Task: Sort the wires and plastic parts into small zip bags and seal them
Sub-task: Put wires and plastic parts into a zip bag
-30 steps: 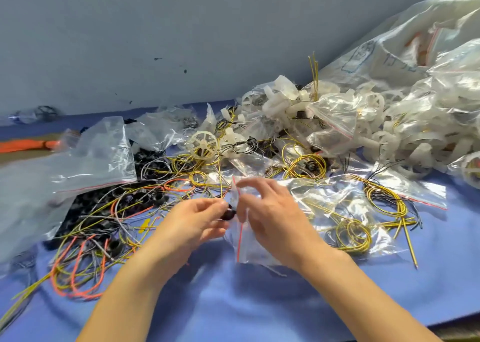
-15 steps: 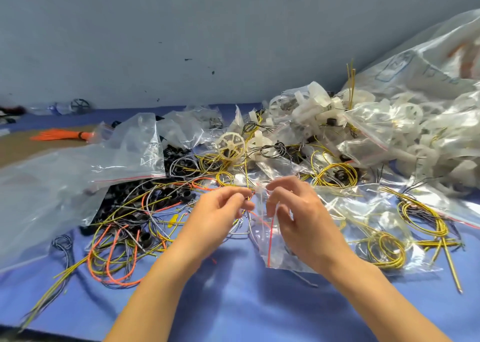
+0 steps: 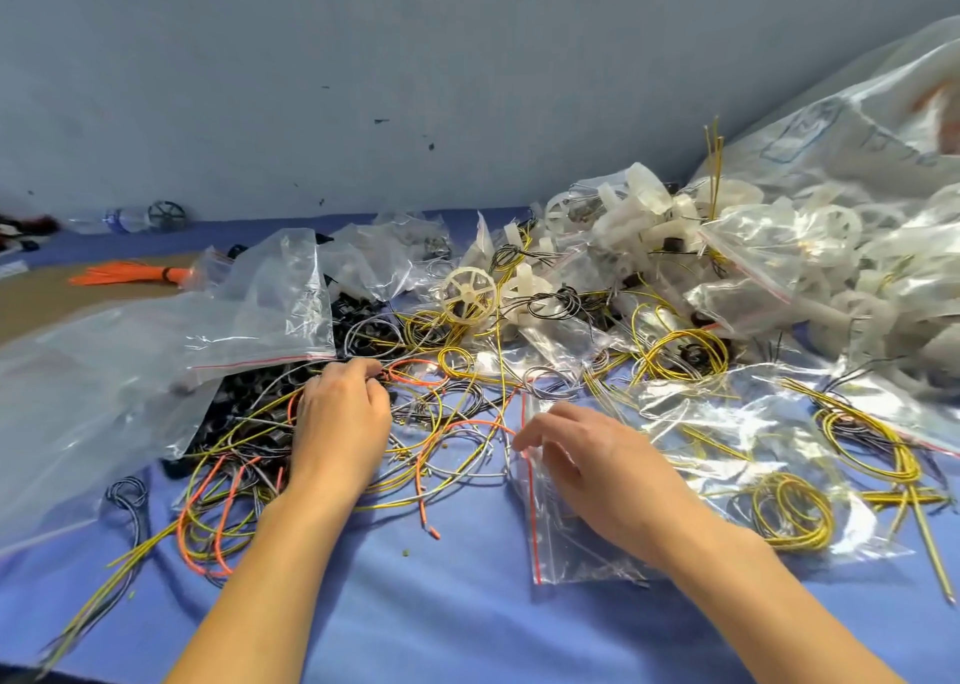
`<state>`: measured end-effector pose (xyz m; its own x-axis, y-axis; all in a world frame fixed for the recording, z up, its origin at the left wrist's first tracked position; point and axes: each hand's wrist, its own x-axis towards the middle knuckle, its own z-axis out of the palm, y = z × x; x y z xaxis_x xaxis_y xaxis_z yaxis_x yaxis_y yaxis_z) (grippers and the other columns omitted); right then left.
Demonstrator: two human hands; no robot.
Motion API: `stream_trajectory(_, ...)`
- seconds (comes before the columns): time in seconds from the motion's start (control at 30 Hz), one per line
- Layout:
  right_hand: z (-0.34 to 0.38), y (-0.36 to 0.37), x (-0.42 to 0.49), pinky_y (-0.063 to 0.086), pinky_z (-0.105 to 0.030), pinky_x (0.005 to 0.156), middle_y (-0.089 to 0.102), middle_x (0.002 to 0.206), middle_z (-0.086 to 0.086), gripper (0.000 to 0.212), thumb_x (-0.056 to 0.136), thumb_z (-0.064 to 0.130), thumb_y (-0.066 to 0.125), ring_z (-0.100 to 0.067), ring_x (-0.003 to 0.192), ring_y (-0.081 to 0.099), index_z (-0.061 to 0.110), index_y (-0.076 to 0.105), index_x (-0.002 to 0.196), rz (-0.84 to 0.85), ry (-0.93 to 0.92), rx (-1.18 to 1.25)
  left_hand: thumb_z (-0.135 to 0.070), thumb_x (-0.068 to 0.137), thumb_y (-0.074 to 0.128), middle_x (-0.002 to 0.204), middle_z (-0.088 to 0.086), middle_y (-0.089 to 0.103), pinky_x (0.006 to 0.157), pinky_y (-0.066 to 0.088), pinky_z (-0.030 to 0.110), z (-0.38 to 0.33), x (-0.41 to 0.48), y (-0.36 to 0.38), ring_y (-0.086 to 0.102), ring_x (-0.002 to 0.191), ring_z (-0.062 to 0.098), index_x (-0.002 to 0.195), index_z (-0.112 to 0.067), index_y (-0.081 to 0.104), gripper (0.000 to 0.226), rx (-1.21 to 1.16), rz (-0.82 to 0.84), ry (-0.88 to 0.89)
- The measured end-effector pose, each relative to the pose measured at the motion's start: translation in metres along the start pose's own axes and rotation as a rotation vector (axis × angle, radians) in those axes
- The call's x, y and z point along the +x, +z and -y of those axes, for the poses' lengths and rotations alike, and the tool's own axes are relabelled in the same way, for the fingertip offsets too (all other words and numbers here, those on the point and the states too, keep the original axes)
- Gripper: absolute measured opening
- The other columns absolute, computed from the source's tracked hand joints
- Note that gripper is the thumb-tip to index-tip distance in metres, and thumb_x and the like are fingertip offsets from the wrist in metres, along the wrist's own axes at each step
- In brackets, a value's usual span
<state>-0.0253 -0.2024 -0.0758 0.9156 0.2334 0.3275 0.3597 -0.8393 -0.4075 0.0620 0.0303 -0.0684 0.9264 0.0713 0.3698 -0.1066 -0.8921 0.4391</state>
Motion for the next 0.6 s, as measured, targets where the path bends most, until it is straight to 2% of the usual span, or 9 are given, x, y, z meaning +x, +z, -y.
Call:
stream_trajectory(0.17, -0.007, -0.004, 0.007, 0.049, -0.033, 0.083, 0.063, 0.102, 0.020, 0.029, 0.095, 0.012, 0.049, -0.006, 0.094, 0.061, 0.033, 0.067, 0.103, -0.074, 0.052, 0.180, -0.013, 0.095, 0.043, 0.122, 0.017, 0.060, 0.099, 0.041, 0.044, -0.014, 0.014, 0.014, 0.051, 0.114, 0.036, 0.123, -0.011, 0.062, 0.033, -0.032, 0.030, -0.011)
stream_trajectory(0.27, -0.014, -0.010, 0.012, 0.049, -0.031, 0.082, 0.067, 0.102, 0.015, 0.029, 0.096, 0.010, 0.048, -0.006, 0.093, 0.062, 0.030, 0.068, 0.102, -0.139, 0.103, 0.250, -0.015, 0.096, 0.043, 0.123, 0.015, 0.060, 0.098, 0.040, 0.044, -0.028, 0.019, 0.023, 0.051, 0.115, 0.035, 0.124, -0.013, 0.061, 0.033, -0.056, 0.035, 0.016)
stream_trajectory(0.43, -0.038, -0.034, 0.019, 0.043, -0.009, 0.077, 0.068, 0.100, 0.014, 0.029, 0.094, 0.009, 0.049, 0.005, 0.091, 0.059, 0.026, 0.069, 0.106, -0.341, 0.299, 0.398, -0.015, 0.096, 0.043, 0.125, 0.014, 0.060, 0.103, 0.037, 0.044, -0.064, 0.028, 0.041, 0.050, 0.118, 0.033, 0.124, -0.013, 0.060, 0.033, -0.132, 0.050, 0.092)
stream_trajectory(0.57, -0.062, -0.051, 0.020, 0.047, -0.014, 0.076, 0.068, 0.100, 0.011, 0.029, 0.093, 0.008, 0.047, 0.003, 0.088, 0.062, 0.027, 0.068, 0.104, -0.511, 0.472, 0.561, -0.015, 0.096, 0.043, 0.124, 0.012, 0.061, 0.103, 0.038, 0.044, -0.100, 0.035, 0.052, 0.051, 0.117, 0.032, 0.123, -0.012, 0.061, 0.032, -0.215, 0.035, 0.143)
stream_trajectory(0.6, -0.067, -0.055, 0.020, 0.049, -0.017, 0.077, 0.068, 0.099, 0.010, 0.030, 0.093, 0.008, 0.047, -0.002, 0.086, 0.064, 0.028, 0.067, 0.102, -0.553, 0.505, 0.619, -0.015, 0.096, 0.043, 0.124, 0.011, 0.061, 0.103, 0.039, 0.044, -0.111, 0.036, 0.053, 0.052, 0.117, 0.030, 0.123, -0.013, 0.061, 0.032, -0.249, 0.033, 0.159)
